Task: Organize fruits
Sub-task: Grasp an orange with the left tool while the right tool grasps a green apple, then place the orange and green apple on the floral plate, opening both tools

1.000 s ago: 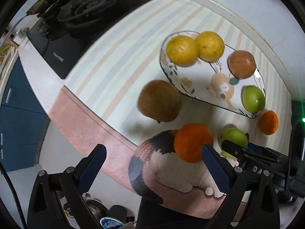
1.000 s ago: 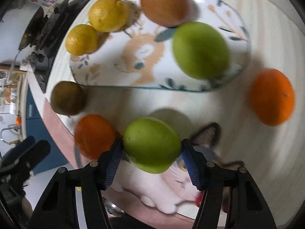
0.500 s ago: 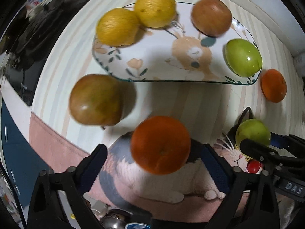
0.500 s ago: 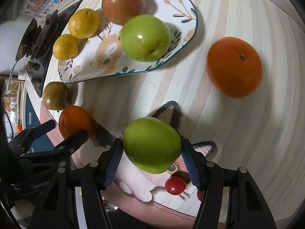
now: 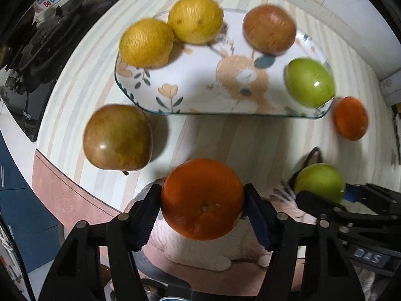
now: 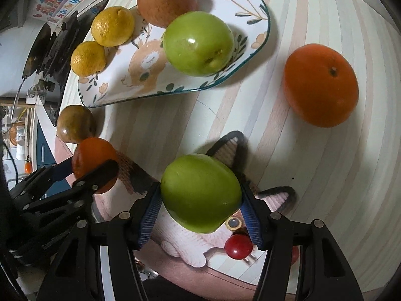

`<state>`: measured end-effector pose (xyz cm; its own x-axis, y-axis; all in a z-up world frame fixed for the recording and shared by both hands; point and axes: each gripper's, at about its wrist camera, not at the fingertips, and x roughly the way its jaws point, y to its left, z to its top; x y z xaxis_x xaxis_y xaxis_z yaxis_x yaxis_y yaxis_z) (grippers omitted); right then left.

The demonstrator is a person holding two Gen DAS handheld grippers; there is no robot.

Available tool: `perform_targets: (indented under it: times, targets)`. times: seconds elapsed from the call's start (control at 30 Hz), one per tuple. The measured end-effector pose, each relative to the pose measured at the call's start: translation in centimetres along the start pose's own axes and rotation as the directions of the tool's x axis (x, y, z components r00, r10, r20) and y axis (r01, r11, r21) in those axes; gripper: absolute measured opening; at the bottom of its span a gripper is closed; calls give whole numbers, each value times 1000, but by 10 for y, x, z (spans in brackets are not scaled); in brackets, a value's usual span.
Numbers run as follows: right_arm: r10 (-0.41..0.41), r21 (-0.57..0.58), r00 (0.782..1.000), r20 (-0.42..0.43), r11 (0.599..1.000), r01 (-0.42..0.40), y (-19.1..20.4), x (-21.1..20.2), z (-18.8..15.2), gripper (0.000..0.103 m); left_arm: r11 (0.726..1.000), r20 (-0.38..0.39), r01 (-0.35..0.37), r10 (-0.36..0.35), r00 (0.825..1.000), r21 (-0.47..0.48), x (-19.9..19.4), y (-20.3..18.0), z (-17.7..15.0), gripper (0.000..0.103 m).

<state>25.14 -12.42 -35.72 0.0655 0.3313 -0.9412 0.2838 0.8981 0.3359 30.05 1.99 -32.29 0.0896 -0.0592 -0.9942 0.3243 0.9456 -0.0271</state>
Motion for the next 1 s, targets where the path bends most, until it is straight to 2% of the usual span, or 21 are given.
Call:
perform_targets:
  times: [0.1, 0.23, 0.33, 0.4, 0.53, 0.67, 0.83, 1.0]
  targets:
    - [42, 13, 998, 47, 999, -43, 2, -22, 6, 64, 999, 46, 35, -35, 998, -8, -27, 0, 8, 63]
    - [70, 26, 987, 145, 997, -75, 2, -64, 27, 64, 998, 118, 64, -63, 991, -5, -62, -4, 36, 63]
    - [49, 36, 980, 193, 998, -57, -2, -84, 58, 64, 999, 145, 45, -45, 988, 3, -69, -5, 62, 63]
    - [6, 45, 977, 214, 999, -16, -6, -88, 83, 64, 1000, 146, 19, -21, 989, 16, -65, -6, 83, 63]
    - [-47, 64, 978, 203, 997, 35, -20, -82, 124, 64, 1000, 111, 7, -9, 994, 23, -40, -5, 117, 63]
    - [-49, 77, 985, 168, 996, 37, -28, -70, 145, 64, 1000, 77, 0, -2, 997, 20, -18, -6, 133, 64]
    - [-14, 100, 991, 134, 995, 1, -34, -56, 150, 64, 999, 30, 33, -33, 999, -5, -5, -10, 140, 64]
    - [22, 130, 996, 84, 991, -33, -34, -42, 156, 64, 999, -22, 33, -34, 999, -21, 4, -11, 135, 64]
